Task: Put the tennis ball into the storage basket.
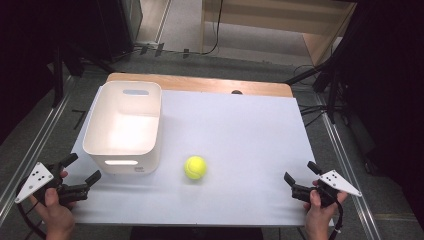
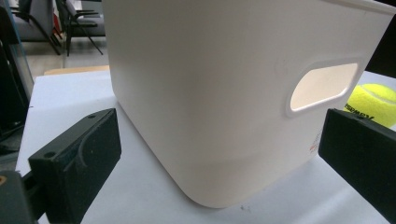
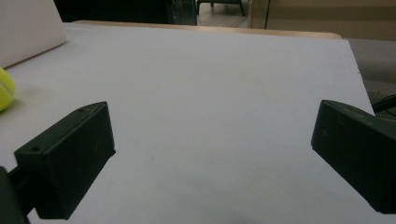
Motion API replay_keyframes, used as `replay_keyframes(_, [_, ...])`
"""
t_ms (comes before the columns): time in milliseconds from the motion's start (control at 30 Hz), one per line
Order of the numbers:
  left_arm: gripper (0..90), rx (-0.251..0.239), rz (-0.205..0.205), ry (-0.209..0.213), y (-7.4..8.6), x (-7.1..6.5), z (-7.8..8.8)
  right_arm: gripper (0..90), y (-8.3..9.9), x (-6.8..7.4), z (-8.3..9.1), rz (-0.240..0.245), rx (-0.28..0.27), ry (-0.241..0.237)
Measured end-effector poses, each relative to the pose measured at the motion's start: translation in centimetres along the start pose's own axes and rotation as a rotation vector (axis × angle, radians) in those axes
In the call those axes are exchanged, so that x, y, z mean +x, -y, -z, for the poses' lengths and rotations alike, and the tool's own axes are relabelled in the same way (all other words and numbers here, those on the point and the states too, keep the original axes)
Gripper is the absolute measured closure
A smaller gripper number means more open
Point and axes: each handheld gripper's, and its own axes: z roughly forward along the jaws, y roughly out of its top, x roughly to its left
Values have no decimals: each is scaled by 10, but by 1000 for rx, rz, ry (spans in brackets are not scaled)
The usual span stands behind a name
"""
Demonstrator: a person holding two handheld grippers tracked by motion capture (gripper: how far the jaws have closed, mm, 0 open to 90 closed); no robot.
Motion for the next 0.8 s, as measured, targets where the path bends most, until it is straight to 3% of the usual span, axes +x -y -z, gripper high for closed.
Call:
replay_keyframes(400, [0, 4, 1, 2, 0, 0, -2, 0, -1, 3, 0, 18, 12, 2])
replay_keyframes(633, [0, 15, -16, -2, 0, -1, -3, 0, -5, 7, -1, 59, 31, -3])
replay_keyframes(800, [0, 32, -39, 8, 0, -4, -3, 0, -12, 17, -10, 77, 45, -39])
